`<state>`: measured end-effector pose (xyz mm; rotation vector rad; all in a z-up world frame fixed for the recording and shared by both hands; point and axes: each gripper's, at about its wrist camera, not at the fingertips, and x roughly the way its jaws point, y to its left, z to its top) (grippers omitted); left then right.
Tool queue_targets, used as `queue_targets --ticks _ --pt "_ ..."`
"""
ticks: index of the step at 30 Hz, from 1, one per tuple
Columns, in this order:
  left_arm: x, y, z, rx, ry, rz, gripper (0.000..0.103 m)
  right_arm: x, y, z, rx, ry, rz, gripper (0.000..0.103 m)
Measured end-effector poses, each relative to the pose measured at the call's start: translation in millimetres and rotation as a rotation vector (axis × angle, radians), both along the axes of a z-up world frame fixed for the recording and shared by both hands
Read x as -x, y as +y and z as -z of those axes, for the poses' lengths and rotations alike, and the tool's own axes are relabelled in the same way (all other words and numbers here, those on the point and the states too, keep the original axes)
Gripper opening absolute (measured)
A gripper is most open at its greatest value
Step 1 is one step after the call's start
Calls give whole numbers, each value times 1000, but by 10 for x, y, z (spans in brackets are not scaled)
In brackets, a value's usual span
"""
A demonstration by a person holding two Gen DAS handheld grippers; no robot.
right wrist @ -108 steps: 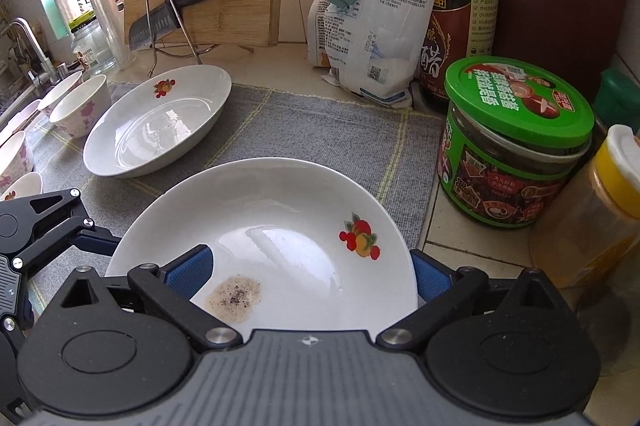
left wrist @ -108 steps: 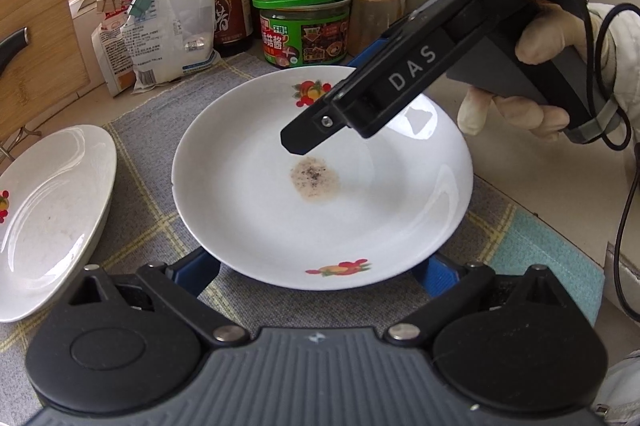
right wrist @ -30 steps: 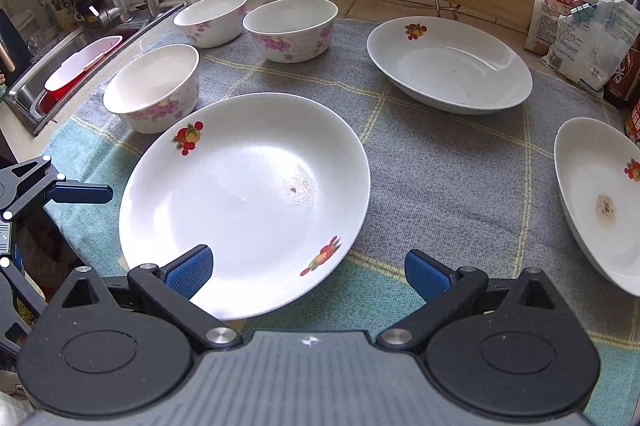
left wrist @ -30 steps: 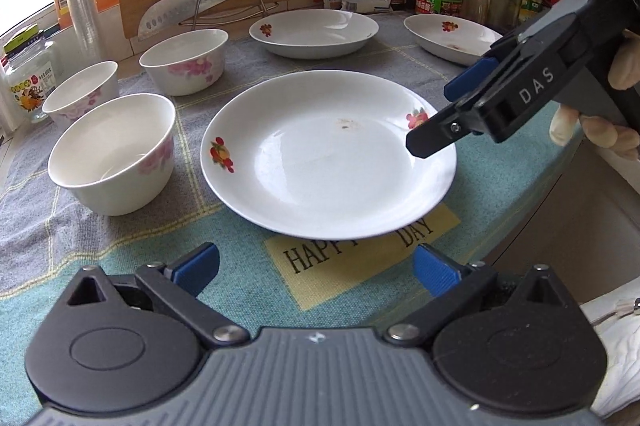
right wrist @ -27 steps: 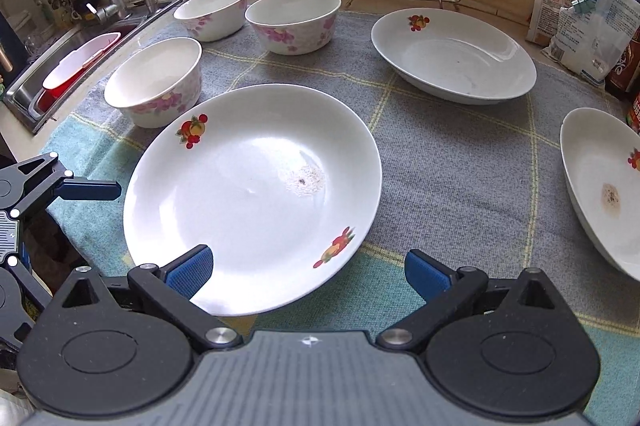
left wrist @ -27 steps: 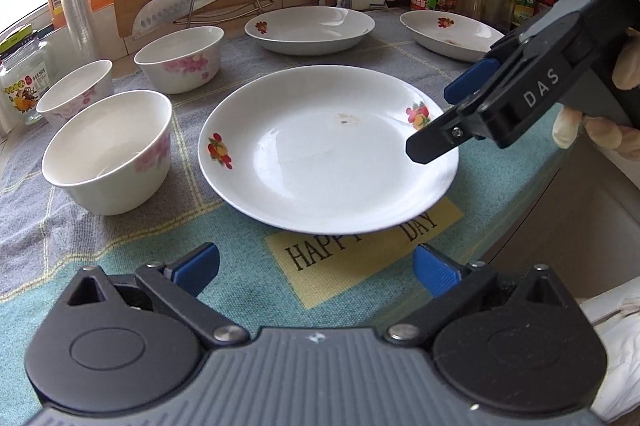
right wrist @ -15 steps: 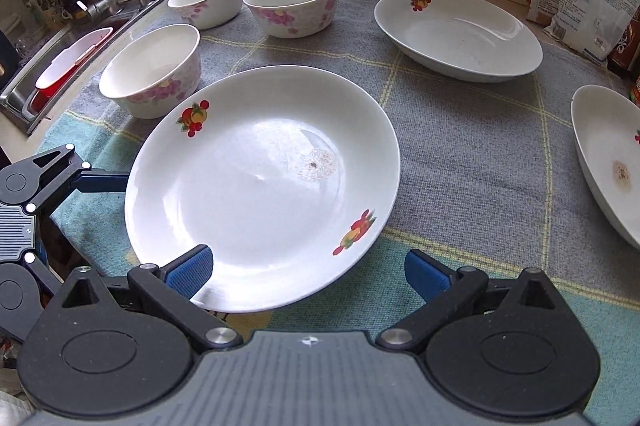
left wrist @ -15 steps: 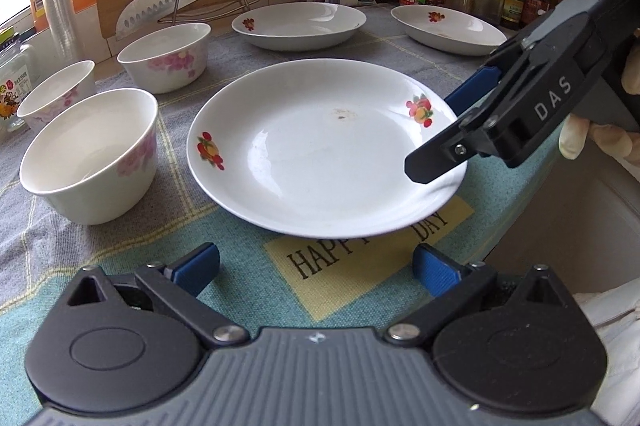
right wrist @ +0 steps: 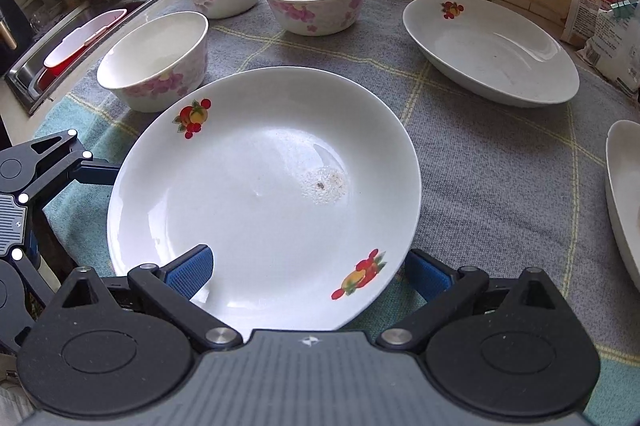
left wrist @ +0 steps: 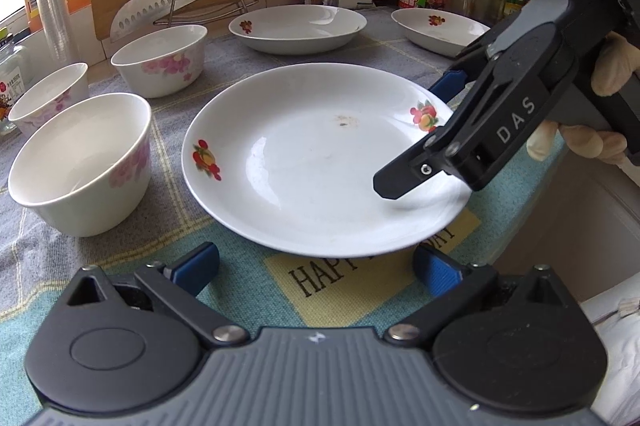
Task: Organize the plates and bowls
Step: 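Grasp the large flower-print plate rim with the right gripper and lift, then carry the large plate with the right gripper toward the stained plate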
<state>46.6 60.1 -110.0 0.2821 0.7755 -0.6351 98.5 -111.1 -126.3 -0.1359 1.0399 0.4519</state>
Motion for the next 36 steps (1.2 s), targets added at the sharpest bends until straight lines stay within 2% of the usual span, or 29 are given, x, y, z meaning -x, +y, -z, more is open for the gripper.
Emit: queue_targets --ticks 4,13,22,36 --pt "-18 3 -1 1 0 10 103 -71 -10 0 -9 21 -8 103" --pt "-76 0 15 11 -14 36 103 -194 -179 -12 -152 37 41 103" --pt "-99 5 21 21 -27 70 103 -396 -109 -2 -157 46 3 103" --pt "-88 9 24 31 -37 90 103 -486 -69 -8 -160 57 -64 103"
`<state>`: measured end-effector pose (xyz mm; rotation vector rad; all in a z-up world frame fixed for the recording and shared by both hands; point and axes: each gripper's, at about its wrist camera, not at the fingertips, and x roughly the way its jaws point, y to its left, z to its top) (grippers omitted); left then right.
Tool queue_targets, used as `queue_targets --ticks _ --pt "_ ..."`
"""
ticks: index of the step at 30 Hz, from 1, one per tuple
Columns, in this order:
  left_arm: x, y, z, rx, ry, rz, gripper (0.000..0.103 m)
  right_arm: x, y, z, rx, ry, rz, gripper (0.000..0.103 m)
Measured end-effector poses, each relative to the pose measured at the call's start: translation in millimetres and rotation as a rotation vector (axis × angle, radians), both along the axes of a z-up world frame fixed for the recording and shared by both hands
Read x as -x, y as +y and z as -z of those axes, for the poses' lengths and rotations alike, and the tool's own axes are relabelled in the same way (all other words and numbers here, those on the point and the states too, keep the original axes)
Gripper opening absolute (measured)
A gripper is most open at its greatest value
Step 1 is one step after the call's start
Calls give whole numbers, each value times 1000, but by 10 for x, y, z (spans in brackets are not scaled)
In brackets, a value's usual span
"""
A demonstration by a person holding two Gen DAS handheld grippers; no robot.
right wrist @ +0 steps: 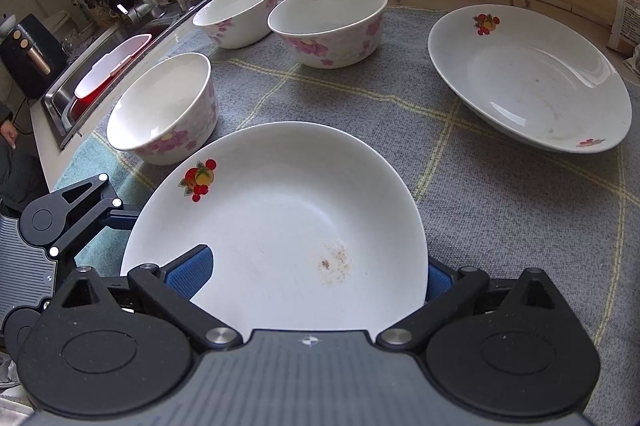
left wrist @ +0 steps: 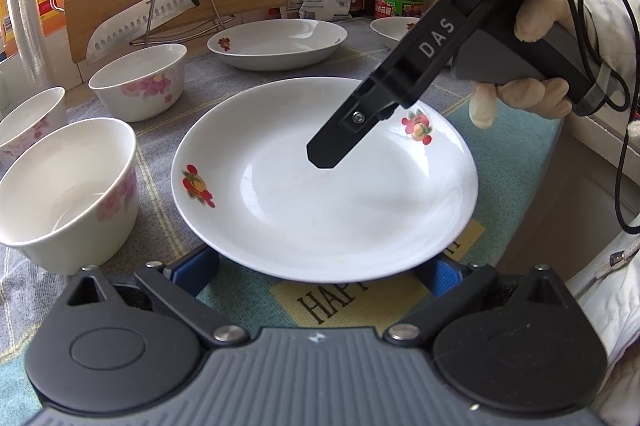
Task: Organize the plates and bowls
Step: 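Carry the large plate with the right gripper toward the stained plate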
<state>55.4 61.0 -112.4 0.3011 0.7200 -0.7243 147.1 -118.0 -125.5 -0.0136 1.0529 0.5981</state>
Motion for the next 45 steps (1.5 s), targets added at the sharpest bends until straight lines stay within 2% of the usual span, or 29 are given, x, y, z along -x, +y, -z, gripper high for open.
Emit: queue_targets --ticks 16,29,40,45 --pt "-29 -30 0 -1 -8 28 103 -44 10 -2 1 4 -17 103" --pt "-44 -72 -15 -43 -4 27 102 -22 15 -24 2 9 -27 103" --pt "-41 -140 -187 -47 -5 10 102 20 -53 -145 -10 -5 -49 103" --pt "-47 -216 -267 -52 -31 6 102 37 -138 -217 -19 -18 -54 103"
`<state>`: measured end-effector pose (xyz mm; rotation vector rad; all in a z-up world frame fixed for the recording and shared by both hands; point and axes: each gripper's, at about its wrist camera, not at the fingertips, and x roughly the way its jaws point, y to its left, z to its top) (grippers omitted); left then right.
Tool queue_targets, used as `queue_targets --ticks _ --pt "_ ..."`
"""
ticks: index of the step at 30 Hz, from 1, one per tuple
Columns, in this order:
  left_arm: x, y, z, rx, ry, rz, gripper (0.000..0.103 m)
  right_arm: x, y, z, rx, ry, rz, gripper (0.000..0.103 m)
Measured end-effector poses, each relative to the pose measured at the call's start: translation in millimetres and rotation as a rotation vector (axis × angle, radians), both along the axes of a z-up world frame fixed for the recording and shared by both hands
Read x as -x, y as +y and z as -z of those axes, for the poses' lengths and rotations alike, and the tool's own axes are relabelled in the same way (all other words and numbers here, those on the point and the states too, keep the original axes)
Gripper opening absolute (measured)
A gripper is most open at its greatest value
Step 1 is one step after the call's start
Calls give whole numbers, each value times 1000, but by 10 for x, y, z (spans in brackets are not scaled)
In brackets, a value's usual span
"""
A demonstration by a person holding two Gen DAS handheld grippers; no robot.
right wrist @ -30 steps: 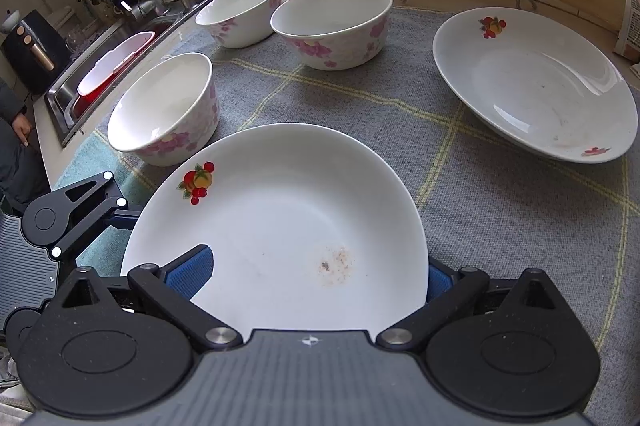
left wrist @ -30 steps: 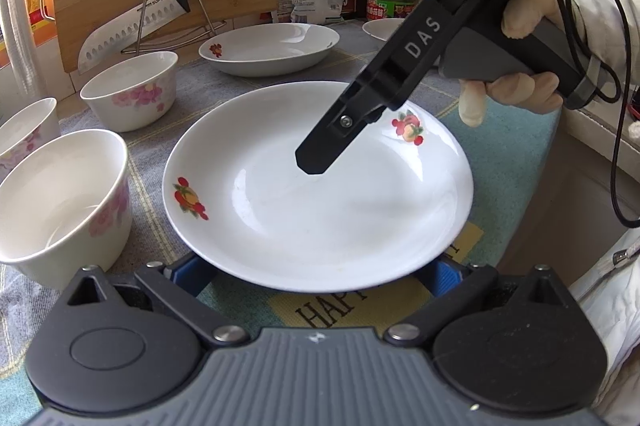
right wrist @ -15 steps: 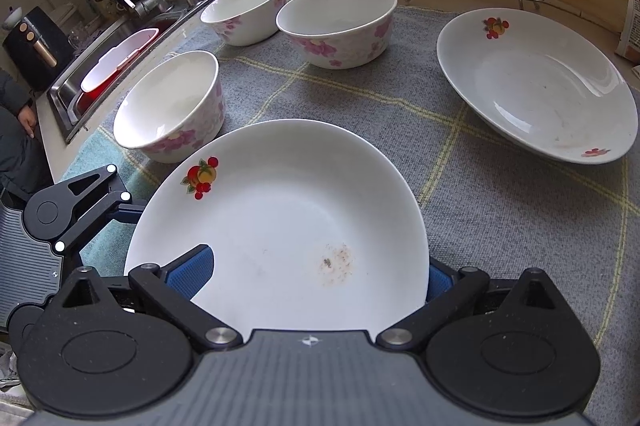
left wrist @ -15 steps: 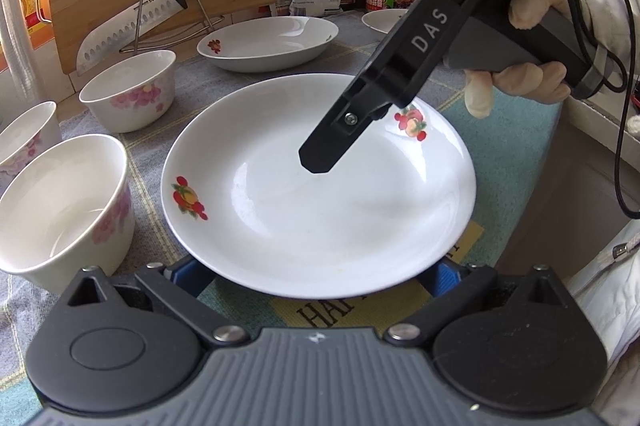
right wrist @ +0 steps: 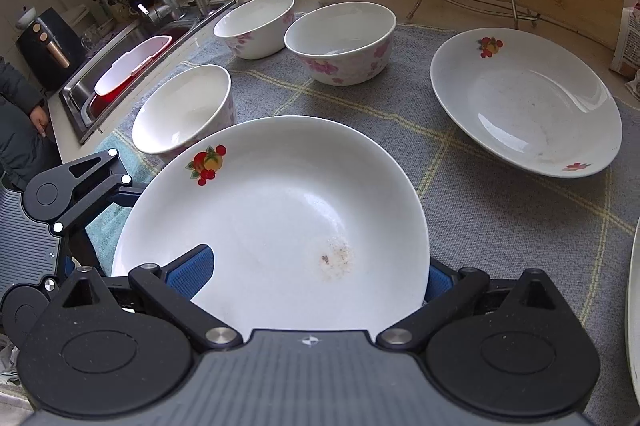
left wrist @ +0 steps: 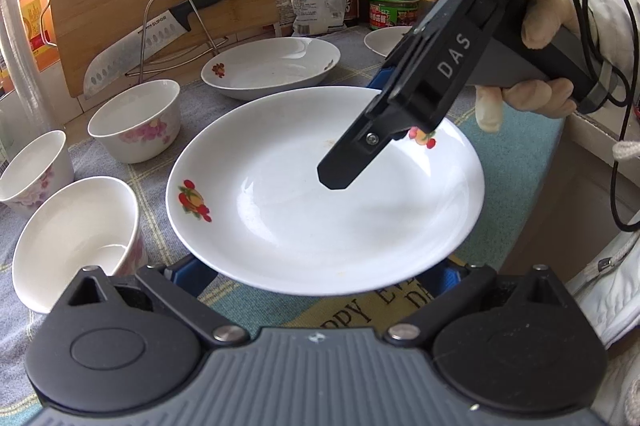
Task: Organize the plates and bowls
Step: 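Carry the large plate with the right gripper toward the stained plate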
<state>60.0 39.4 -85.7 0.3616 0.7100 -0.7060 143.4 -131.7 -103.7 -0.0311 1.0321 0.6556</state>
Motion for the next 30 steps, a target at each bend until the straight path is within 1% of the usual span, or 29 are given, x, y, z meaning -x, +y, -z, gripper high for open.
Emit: queue_targets --ticks 8,18,26,30 --pt "-15 -165 -50 -11 -25 8 102 35 -150 -123 4 -40 0 103" --pt "-36 -365 -104 -16 -43 32 102 66 -393 -210 -2 -69 20 103" --pt "-100 -609 -146 -19 -52 77 102 102 -651 -259 0 -89 56 103" --pt "-176 -782 -152 -17 -50 104 102 110 -849 -283 -3 -99 86 103"
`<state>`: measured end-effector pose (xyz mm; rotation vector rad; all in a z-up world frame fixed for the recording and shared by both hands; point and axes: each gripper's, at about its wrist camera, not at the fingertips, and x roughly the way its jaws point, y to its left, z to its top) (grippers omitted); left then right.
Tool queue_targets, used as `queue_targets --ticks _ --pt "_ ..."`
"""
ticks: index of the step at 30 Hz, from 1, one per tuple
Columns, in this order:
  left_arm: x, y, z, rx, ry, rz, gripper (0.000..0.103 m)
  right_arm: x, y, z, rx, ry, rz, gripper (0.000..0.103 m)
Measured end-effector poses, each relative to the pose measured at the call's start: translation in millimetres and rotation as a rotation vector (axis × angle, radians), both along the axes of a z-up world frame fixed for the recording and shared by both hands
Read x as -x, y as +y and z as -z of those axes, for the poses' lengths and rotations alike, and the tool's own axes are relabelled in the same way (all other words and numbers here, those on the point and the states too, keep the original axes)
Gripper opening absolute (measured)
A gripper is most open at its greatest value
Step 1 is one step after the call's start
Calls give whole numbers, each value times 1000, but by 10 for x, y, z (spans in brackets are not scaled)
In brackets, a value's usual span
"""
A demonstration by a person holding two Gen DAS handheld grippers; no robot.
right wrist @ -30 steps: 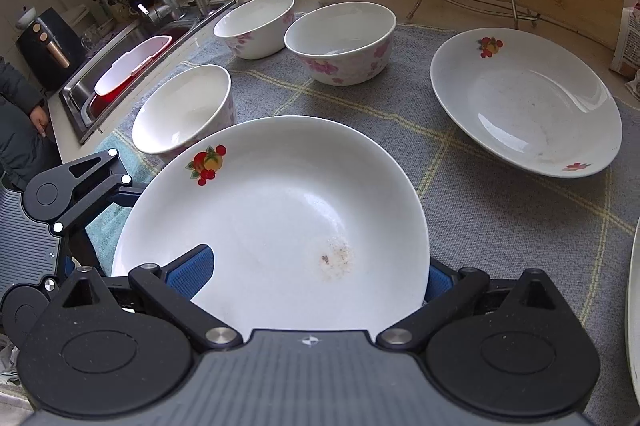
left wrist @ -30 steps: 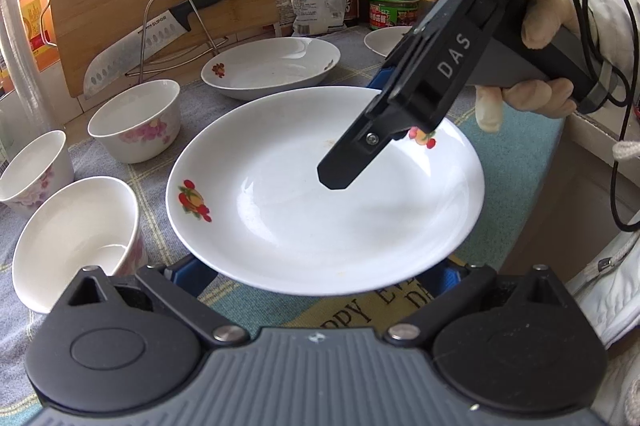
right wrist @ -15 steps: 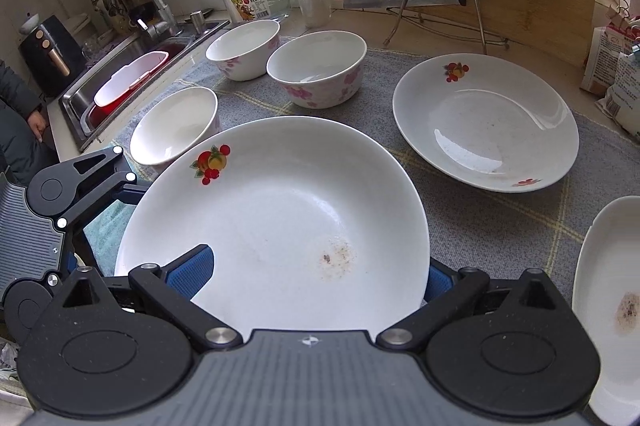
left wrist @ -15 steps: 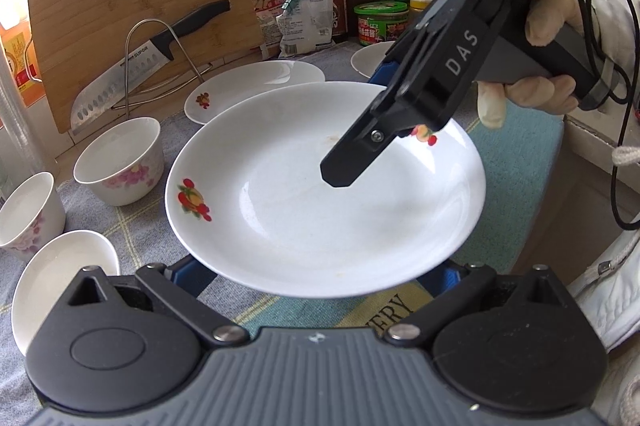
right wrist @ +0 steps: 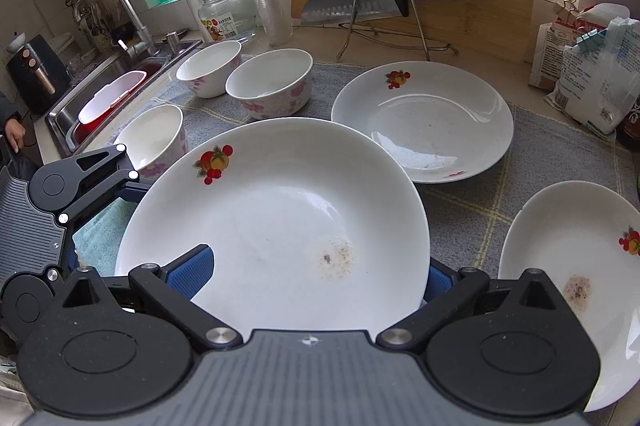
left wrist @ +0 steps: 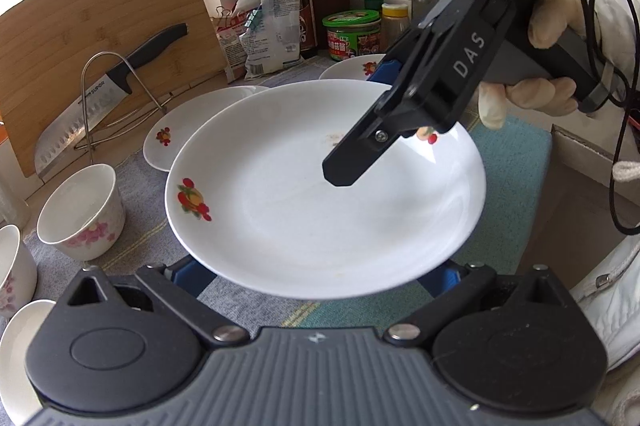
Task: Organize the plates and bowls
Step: 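Carry the large plate with the right gripper toward the stained plate, then lower the large plate onto the stained plate with the right gripper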
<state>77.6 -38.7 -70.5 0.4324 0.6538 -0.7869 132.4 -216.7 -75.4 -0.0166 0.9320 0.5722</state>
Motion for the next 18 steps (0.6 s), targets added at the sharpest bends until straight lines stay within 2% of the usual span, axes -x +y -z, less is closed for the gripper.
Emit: queue_targets --ticks 18 --pt "-333 -876 68 3 2 113 102 -33 -947 2 12 -23 118 103"
